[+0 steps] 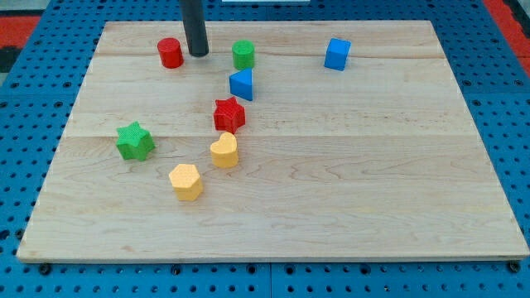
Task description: Move the green star towards the bottom left side of the board
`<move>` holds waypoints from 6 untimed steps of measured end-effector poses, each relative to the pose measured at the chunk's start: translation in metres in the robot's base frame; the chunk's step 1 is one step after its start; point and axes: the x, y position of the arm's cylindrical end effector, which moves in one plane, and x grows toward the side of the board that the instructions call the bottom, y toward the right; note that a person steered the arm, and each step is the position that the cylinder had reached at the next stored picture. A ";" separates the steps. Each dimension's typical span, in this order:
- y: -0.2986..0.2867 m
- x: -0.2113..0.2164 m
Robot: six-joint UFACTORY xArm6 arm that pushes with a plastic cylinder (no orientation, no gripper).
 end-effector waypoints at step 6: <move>-0.042 0.103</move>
